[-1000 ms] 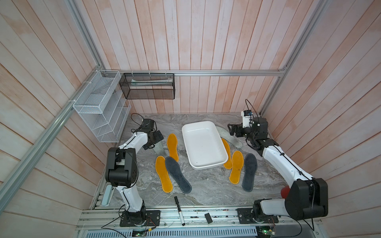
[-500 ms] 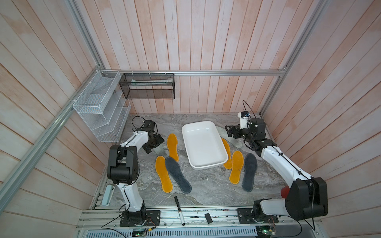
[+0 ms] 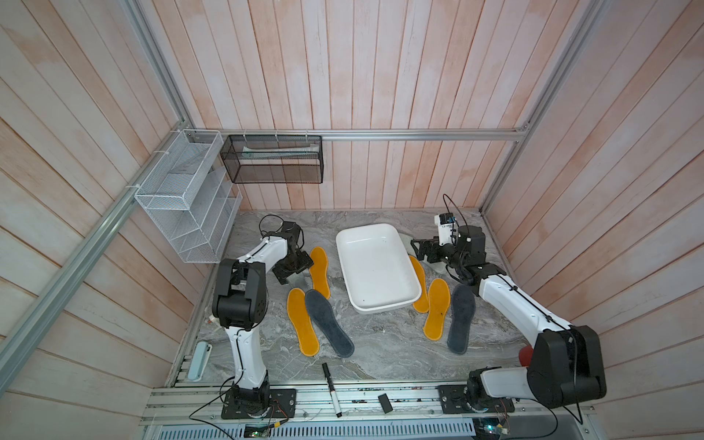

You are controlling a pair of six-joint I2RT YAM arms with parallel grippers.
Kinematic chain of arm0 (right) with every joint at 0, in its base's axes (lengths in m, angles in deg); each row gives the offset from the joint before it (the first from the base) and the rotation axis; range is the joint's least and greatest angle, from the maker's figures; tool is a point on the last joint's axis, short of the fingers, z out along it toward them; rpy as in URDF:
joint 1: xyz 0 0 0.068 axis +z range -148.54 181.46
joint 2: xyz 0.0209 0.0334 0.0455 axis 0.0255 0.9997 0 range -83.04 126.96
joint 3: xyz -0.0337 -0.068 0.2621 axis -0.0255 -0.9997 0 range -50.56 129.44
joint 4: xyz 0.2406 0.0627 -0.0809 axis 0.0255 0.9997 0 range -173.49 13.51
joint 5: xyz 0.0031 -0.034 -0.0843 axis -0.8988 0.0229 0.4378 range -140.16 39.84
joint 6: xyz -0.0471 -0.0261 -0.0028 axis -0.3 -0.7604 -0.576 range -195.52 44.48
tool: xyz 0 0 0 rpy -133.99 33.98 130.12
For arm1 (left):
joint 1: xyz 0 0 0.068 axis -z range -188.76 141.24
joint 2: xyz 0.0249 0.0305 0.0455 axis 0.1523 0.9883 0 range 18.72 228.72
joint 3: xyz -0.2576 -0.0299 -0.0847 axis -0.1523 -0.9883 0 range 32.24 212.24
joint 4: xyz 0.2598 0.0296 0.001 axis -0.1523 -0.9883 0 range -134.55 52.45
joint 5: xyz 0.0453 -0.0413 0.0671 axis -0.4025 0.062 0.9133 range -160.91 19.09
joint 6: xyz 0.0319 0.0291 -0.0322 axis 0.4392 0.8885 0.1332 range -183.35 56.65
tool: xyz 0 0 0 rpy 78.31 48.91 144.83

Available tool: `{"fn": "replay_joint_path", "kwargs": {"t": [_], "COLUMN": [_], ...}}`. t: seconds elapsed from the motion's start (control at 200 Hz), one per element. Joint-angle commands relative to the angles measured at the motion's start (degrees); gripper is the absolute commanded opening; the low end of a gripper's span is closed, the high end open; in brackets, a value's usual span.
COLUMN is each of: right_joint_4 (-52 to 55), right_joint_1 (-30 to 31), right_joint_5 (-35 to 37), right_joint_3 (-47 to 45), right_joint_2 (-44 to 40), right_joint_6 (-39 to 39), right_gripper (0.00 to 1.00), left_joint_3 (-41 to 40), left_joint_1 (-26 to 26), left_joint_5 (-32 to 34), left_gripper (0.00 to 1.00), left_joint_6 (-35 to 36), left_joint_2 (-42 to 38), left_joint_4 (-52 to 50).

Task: Put the insoles into the storage box
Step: Pick up the insole from the center of the board.

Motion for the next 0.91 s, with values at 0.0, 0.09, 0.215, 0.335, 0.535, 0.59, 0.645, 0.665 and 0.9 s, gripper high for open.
{"fn": "replay_joint_path", "kwargs": {"t": [0.0, 0.09, 0.215, 0.335, 0.535, 0.59, 0.645, 0.665, 0.9], "right_joint_4": [-2.50, -2.58, -2.80, -3.06, -2.96, -2.98, -2.91, -2.97, -3.07], "right_joint_1": [0.27, 0.24, 0.41, 0.39, 0.34, 0.37, 0.34, 0.36, 0.35], "right_joint_5": [-0.91, -0.81, -0.91, -1.16, -1.57, -1.61, -1.53, -1.53, -0.75], "right_joint_3": [-0.74, -1.12, -1.27, -1.31, -1.21, -1.27, -1.40, -1.40, -2.00], "right_joint_2": [-1.88, -2.05, -2.04, -1.98, -1.77, -1.79, -1.95, -1.97, -2.38], "right_joint_6": [0.58, 0.75, 0.90, 0.84, 0.58, 0.49, 0.49, 0.49, 0.05], "right_gripper": [0.95, 0.96, 0.95, 0.95, 0.95, 0.95, 0.95, 0.95, 0.95], "left_joint_3": [0.61, 0.07, -0.40, -0.87, -0.51, -0.60, -0.81, -0.96, -2.33], "left_joint_1": [-0.05, -0.05, -0.05, -0.14, -0.22, -0.20, -0.32, -0.38, -0.84], "left_joint_5": [2.48, 3.50, 4.47, 5.07, 5.01, 5.16, 5.35, 5.44, 4.58], "left_gripper": [0.93, 0.92, 0.91, 0.86, 0.78, 0.76, 0.71, 0.70, 0.56], "left_joint_6": [-0.10, 0.12, 0.51, 1.09, 2.17, 2.25, 2.27, 2.27, 2.22], "left_joint_2": [1.30, 1.19, 1.39, 2.00, 3.56, 3.71, 3.76, 3.74, 3.33], "left_joint_4": [-3.95, -4.46, -5.09, -4.86, -3.56, -3.25, -3.05, -2.94, -0.92]}}
